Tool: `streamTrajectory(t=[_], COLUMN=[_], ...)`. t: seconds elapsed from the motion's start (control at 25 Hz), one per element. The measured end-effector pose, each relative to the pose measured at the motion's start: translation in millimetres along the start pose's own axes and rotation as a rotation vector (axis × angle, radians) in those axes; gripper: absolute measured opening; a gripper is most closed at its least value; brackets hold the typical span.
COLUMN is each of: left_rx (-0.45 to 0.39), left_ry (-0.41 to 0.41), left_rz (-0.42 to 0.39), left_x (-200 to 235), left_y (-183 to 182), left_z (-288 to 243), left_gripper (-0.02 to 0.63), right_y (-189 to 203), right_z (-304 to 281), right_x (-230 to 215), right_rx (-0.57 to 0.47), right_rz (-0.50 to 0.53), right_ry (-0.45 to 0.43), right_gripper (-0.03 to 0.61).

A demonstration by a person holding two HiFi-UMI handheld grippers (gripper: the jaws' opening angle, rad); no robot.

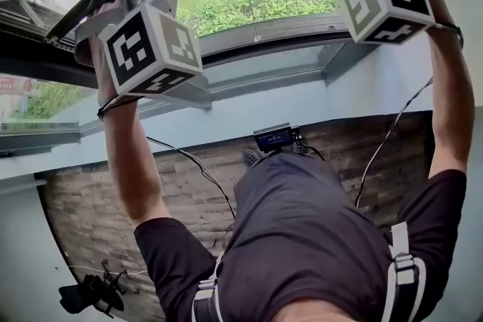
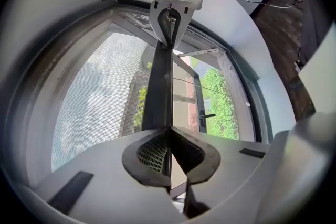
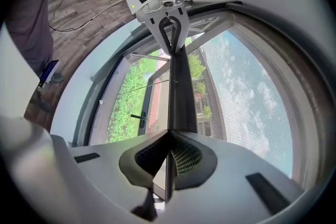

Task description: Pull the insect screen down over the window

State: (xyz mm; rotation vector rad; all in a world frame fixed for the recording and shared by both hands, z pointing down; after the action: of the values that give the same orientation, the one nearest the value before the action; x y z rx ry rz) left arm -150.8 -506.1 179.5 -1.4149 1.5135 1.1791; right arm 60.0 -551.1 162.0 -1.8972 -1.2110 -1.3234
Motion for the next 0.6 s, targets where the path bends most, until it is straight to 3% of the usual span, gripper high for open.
streamTrajectory(t=[0.6], left_rx=[0.011], left_ry=[0.309], left_rz=[0.093], left_x=[-122], left_y=[25], left_z=[-52], left_gripper=[0.02], right_y=[11], right_z=[-67], right_x=[120], right_rx=[0.018], right_rz=[-0.092], right_ry=[-0.295], right_gripper=[0.02])
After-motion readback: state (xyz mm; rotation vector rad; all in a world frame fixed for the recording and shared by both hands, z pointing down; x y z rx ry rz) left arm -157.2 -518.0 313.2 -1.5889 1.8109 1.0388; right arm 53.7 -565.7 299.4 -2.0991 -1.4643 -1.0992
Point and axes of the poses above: the fingertips, and each gripper's own axes: z backward along the fingers, x to its left, y out of its underside, the point moved 10 cm from there along z, backward along the fingers
